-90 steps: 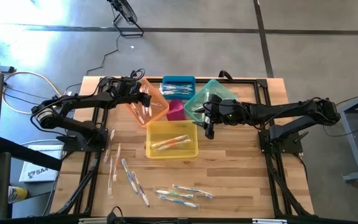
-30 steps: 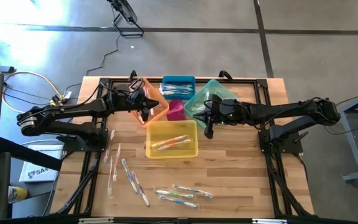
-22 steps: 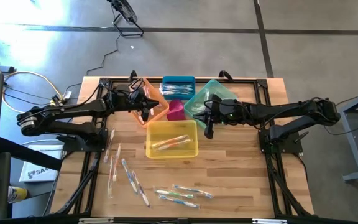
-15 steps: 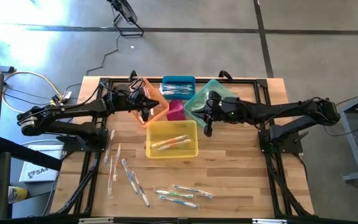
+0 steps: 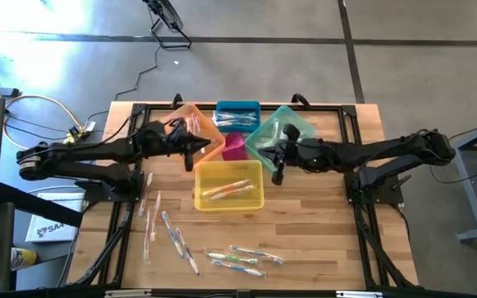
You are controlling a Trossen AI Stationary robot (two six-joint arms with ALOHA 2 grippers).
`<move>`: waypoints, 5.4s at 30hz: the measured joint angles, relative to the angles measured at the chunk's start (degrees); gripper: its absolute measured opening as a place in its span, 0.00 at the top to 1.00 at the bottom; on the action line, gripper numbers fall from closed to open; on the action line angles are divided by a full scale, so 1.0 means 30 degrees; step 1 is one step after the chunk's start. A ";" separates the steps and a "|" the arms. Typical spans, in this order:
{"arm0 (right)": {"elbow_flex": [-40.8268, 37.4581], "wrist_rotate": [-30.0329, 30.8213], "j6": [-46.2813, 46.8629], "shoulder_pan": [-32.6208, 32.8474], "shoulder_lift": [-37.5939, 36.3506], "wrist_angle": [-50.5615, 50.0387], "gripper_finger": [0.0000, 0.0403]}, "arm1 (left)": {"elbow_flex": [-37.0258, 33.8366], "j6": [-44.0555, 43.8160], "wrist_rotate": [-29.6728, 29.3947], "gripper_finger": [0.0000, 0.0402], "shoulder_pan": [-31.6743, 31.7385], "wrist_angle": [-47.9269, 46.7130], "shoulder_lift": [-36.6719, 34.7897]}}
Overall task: Pick & Place Toothbrushes
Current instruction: Put the blue toothbrush into the blue bin
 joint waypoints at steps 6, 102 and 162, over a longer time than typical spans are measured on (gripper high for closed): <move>0.0007 0.1446 -0.0040 0.2243 -0.1173 -0.0816 0.99 | 0.0000 0.0269 -0.2542 1.00 -0.3418 -0.1622 -0.2571; 0.3381 -0.4642 1.6477 1.1586 1.1320 -0.5190 0.53 | -0.0007 -0.1920 -1.0016 1.00 -1.4548 -0.4307 -0.2055; 0.3402 0.0509 1.5309 1.1382 1.2857 -0.7269 0.76 | -0.0007 -0.1928 -1.0016 1.00 -1.4541 -0.5203 -0.2055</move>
